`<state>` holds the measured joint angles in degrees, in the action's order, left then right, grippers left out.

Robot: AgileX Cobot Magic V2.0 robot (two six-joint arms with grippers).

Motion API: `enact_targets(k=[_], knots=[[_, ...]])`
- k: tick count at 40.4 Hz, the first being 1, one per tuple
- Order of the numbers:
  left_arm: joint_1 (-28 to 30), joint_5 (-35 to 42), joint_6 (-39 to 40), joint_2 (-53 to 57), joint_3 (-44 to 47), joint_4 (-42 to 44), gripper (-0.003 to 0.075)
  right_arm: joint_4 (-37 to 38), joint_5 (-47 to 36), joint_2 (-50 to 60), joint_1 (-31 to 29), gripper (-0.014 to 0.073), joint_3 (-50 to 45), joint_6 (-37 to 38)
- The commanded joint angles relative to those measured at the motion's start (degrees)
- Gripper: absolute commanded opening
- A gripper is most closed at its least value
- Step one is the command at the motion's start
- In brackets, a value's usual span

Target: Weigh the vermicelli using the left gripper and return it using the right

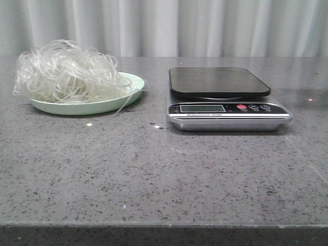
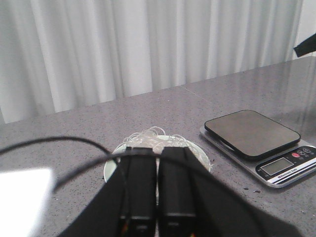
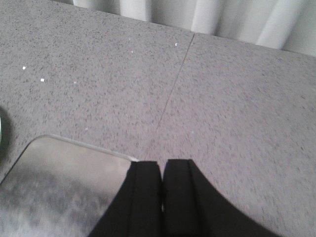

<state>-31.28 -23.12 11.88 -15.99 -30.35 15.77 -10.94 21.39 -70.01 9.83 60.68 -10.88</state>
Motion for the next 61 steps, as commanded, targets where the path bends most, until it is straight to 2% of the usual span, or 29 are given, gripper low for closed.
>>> enact_targets(k=[1, 14, 24, 33, 61], knots=[[-0.11, 4.68, 0.5, -0.6, -1.41, 0.37, 0.0137, -0.44, -9.34, 9.63, -0.33, 0.0152, -7.13, 0.07], [-0.11, 4.68, 0.5, -0.6, -1.41, 0.37, 0.0137, -0.44, -22.74, 36.85, -0.33, 0.0152, -30.21, 0.07], [-0.11, 4.68, 0.5, -0.6, -1.41, 0.37, 0.0137, -0.44, -23.25, 51.03, -0.33, 0.0152, -40.93, 0.07], [-0.11, 4.68, 0.5, -0.6, -1.41, 0.37, 0.0137, -0.44, -23.36, 53.93, -0.33, 0.0152, -45.47, 0.07], [-0.11, 4.68, 0.5, -0.6, -1.41, 0.37, 0.0137, -0.44, -23.3, 53.93, -0.33, 0.0152, -45.54, 0.07]])
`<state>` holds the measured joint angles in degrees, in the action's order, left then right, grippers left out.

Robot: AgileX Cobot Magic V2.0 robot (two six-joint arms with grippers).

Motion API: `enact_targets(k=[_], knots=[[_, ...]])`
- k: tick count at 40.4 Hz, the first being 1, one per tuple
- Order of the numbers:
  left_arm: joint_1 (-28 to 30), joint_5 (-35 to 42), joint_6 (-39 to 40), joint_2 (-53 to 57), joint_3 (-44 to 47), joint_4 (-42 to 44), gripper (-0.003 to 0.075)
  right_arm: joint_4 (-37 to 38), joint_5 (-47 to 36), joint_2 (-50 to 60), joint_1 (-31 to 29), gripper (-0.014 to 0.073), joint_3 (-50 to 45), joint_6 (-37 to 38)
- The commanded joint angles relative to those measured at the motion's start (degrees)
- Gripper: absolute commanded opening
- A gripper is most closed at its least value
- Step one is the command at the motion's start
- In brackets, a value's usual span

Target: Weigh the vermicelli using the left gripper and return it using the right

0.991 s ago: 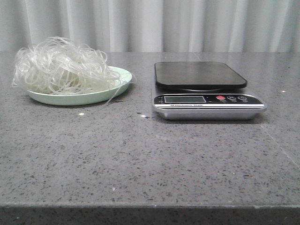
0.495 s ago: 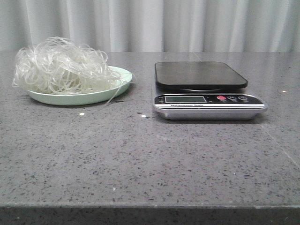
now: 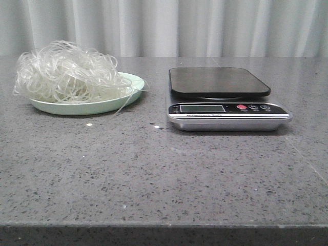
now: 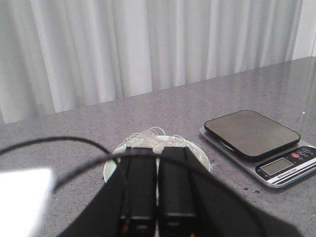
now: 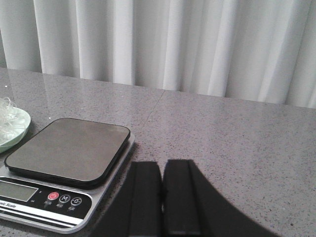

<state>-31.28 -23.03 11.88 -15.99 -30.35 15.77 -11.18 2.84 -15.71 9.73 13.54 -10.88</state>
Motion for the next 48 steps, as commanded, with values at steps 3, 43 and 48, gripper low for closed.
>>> enact_targets(k=[3, 43, 48], knots=[[-0.11, 4.59, 0.5, -0.6, -1.41, 0.37, 0.0137, -0.2, -4.75, -0.37, -0.23, 0.0152, 1.6, 0.07], [29.07, 16.82, -6.2, 8.88, 16.71, -10.34, 0.0136, -0.2, -4.75, -0.37, -0.23, 0.0152, 1.6, 0.07], [30.83, 20.44, -6.2, 12.91, 23.27, -10.66, 0.0136, -0.2, -4.75, -0.37, -0.23, 0.0152, 1.6, 0.07]])
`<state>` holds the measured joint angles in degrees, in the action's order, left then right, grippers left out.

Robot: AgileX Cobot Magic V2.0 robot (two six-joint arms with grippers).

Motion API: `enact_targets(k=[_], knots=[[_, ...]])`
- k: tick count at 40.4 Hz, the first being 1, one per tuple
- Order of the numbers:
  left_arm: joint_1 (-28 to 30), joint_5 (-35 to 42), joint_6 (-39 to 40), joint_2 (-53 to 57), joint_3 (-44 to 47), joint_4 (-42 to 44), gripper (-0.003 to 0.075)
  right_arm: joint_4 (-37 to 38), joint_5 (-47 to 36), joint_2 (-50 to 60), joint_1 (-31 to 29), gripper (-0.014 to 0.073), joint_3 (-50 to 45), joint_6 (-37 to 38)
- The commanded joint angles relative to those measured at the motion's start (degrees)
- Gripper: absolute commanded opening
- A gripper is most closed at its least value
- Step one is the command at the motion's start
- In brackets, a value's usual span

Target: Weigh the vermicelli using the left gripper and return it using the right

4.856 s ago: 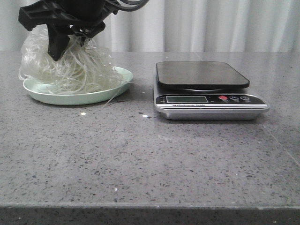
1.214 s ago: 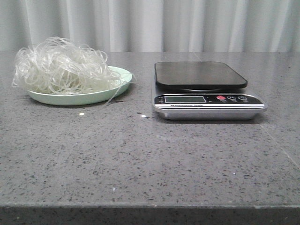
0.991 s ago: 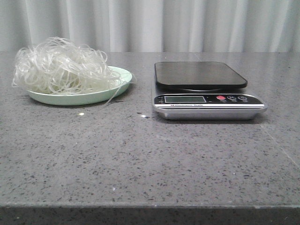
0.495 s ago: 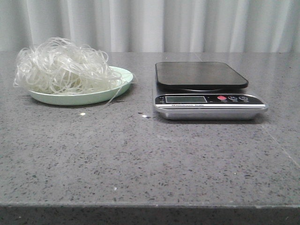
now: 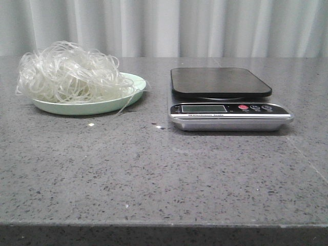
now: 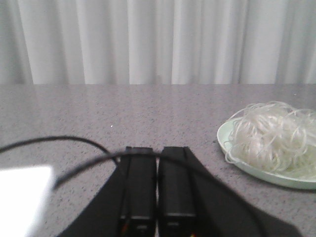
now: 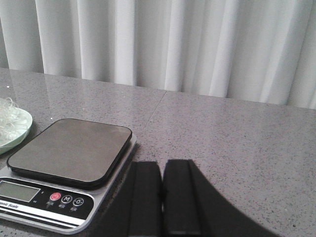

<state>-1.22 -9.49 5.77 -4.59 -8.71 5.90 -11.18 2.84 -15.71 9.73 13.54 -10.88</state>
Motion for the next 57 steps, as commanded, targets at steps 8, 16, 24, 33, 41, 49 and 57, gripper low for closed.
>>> enact_targets(k=[8, 16, 24, 33, 41, 49, 57], knots=[[0.76, 4.28, -0.09, 6.07, 9.07, -3.15, 0.0136, -0.2, -4.75, -0.37, -0.23, 0.0152, 1.6, 0.07], [0.88, 3.36, -0.09, 6.07, 9.28, -3.56, 0.0136, -0.2, -4.75, -0.37, -0.23, 0.0152, 1.6, 0.07], [0.88, 3.52, -0.09, 6.07, 9.28, -3.56, 0.0136, -0.2, -4.75, -0.37, -0.23, 0.0152, 1.6, 0.07], [0.88, 7.84, -4.02, 6.07, 9.28, -3.56, 0.0136, -0.2, -4.75, -0.37, -0.23, 0.0152, 1.6, 0.07], [0.88, 8.2, -4.02, 6.07, 9.28, -3.56, 0.0137, -0.2, -4.75, -0.37, -0.23, 0.0152, 1.6, 0.07], [0.88, 8.2, -4.02, 6.07, 9.28, -3.56, 0.0137, -0.2, -4.75, -0.37, -0.23, 0.0152, 1.6, 0.07], [0.88, 8.2, -4.02, 6.07, 9.28, -3.56, 0.0137, -0.2, -4.75, -0.37, -0.23, 0.0152, 1.6, 0.07]])
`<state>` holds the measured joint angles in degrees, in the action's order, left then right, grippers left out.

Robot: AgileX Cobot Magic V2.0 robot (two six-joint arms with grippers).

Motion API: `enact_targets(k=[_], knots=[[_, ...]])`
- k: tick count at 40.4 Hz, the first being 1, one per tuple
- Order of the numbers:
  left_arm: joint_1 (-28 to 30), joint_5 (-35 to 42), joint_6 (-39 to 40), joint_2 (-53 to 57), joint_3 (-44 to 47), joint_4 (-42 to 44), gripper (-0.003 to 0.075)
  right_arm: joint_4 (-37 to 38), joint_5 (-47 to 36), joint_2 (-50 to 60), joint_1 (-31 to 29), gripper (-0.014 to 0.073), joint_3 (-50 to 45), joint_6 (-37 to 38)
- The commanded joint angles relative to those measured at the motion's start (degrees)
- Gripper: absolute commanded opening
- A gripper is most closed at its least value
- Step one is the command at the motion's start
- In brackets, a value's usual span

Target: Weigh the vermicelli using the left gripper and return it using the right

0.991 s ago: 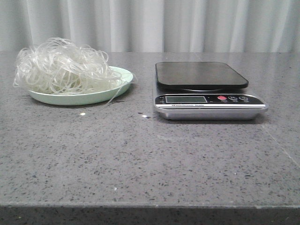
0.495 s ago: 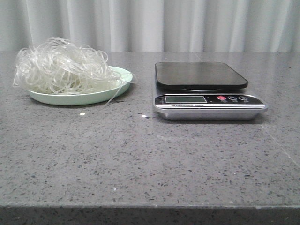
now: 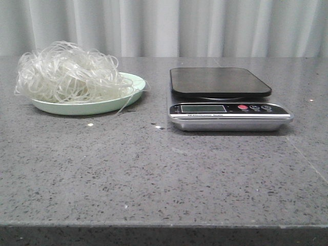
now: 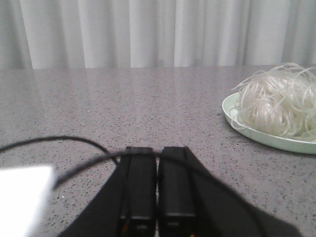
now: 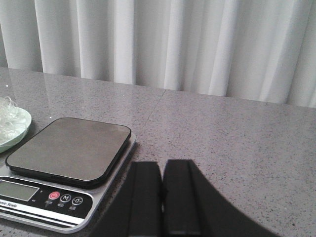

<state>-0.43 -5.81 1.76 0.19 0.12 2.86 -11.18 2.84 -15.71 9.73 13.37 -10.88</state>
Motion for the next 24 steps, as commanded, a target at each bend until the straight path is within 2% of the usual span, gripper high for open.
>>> enact_targets(k=[1, 24], knots=[[0.09, 4.52, -0.01, 1.3, 0.45, -0.52, 0.0137, -0.2, -4.75, -0.37, -0.23, 0.0152, 1.77, 0.07], [0.09, 4.52, -0.01, 1.3, 0.45, -0.52, 0.0137, -0.2, -4.63, -0.37, -0.23, 0.0152, 0.67, 0.07]])
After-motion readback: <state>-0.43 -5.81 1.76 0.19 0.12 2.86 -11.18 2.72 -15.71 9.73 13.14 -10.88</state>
